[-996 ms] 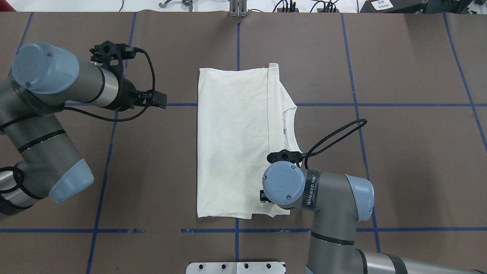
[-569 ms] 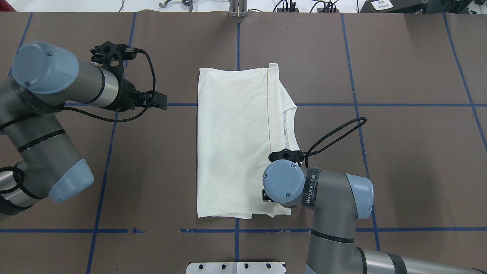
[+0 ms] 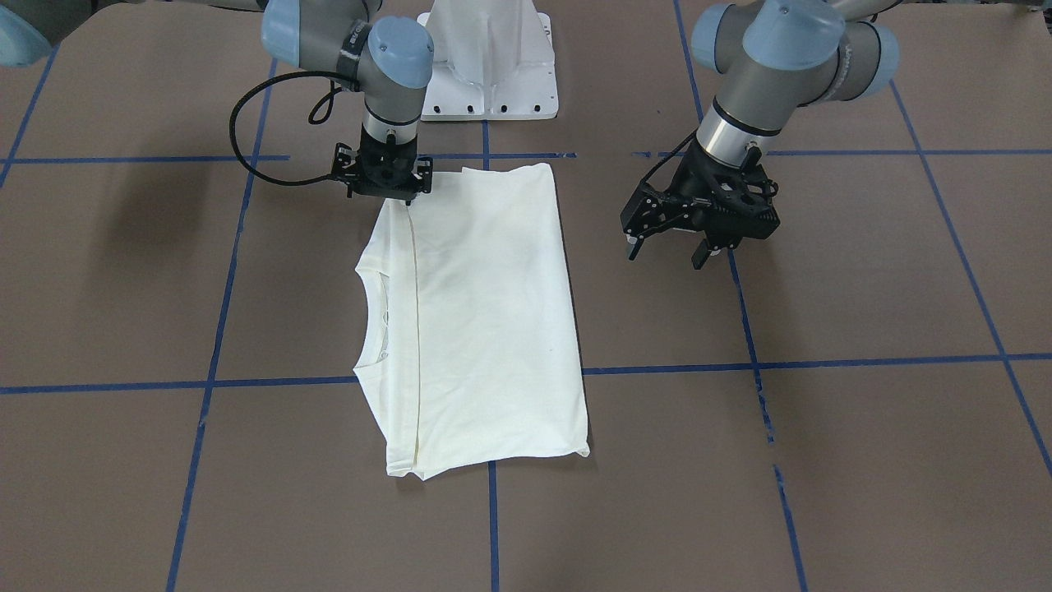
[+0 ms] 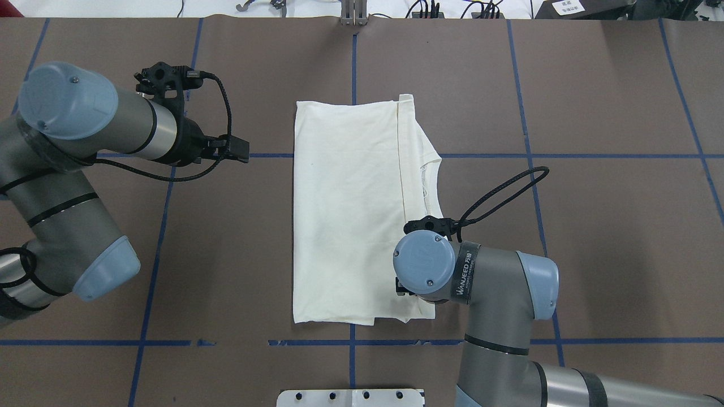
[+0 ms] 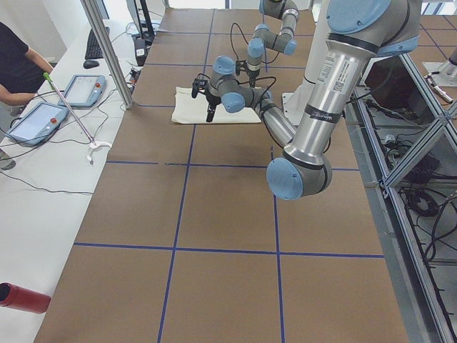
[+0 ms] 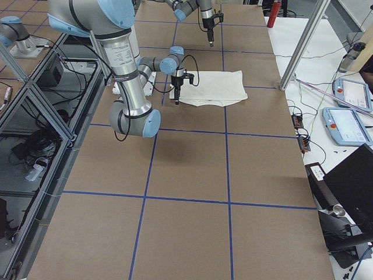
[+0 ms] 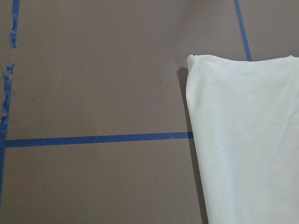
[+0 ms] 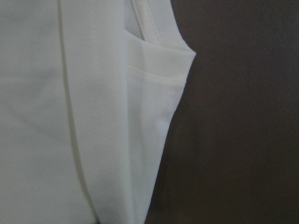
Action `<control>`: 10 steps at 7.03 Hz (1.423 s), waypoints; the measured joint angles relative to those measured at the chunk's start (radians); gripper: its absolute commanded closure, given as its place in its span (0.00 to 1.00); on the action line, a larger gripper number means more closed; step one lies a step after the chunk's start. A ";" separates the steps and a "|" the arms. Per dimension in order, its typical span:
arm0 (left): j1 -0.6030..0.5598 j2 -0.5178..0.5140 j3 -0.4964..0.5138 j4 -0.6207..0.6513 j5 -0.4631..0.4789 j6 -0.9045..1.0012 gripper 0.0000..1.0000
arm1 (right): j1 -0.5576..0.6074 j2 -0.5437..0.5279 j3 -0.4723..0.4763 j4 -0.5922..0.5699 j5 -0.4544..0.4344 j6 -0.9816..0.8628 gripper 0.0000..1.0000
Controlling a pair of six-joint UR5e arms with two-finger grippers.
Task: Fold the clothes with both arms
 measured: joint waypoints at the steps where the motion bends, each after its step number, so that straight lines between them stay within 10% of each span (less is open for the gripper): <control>1: 0.006 -0.001 -0.001 -0.001 0.000 -0.006 0.00 | 0.008 -0.002 0.003 -0.031 0.000 -0.019 0.00; 10: 0.070 -0.009 0.001 -0.008 -0.003 -0.120 0.00 | 0.143 0.010 0.098 -0.057 0.051 -0.139 0.00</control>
